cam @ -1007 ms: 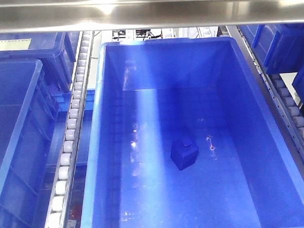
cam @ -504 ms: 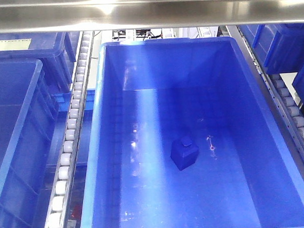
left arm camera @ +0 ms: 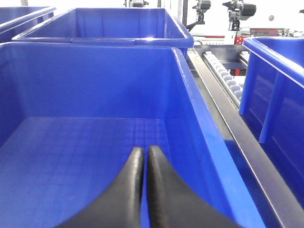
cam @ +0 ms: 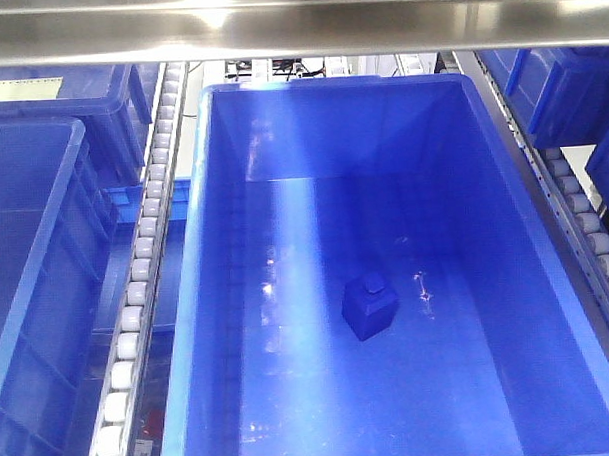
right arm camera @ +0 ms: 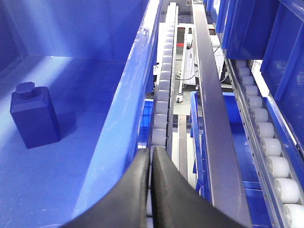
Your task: Pour parts from conveyor to right shelf
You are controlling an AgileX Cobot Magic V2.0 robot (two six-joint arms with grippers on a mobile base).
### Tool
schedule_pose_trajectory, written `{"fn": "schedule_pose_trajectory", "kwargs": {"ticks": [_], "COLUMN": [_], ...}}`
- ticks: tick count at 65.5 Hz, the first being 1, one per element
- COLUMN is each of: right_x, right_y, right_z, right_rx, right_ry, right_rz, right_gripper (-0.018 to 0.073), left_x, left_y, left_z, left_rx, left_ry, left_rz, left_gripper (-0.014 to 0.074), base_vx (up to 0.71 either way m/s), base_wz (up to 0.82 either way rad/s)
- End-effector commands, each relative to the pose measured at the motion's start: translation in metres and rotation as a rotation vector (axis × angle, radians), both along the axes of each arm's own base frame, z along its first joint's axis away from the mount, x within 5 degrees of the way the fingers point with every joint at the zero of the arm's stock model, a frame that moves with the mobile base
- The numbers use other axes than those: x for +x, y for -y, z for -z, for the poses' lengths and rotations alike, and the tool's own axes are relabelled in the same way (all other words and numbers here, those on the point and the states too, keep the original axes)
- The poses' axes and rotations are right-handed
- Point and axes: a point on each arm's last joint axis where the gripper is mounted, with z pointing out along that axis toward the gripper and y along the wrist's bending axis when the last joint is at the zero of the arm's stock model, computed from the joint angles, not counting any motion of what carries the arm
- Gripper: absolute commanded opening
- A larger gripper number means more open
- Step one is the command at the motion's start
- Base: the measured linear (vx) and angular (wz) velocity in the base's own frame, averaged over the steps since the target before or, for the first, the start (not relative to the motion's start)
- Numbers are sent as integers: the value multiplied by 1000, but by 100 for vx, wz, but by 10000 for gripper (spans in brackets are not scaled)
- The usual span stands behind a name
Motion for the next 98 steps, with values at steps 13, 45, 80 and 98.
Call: {"fn": "schedule_pose_trajectory", "kwargs": {"ticks": [13,45,80,98], "right_x": [1,1,1,1], "right_y": [1,1,1,1], "right_z": [-5,-5,-10,-15], "right_rx": [-7,-8,-18,-59], "right_ry": [86,83,143,202], "right_rz": [4,4,7,8], "right_gripper": [-5,-5,-5,-5], "left_x": [-2,-2,-2,-2], "left_y": [0,0,0,0], "left_z": [-14,-14,-14,-14], "left_rx": [-12,-12,-12,-12], "left_ry": [104,104,104,104], "left_rz": [6,6,6,6], "left_gripper": [-6,-6,-6,-6], "base_vx": [0,0,0,0], "base_wz": [0,0,0,0]}}
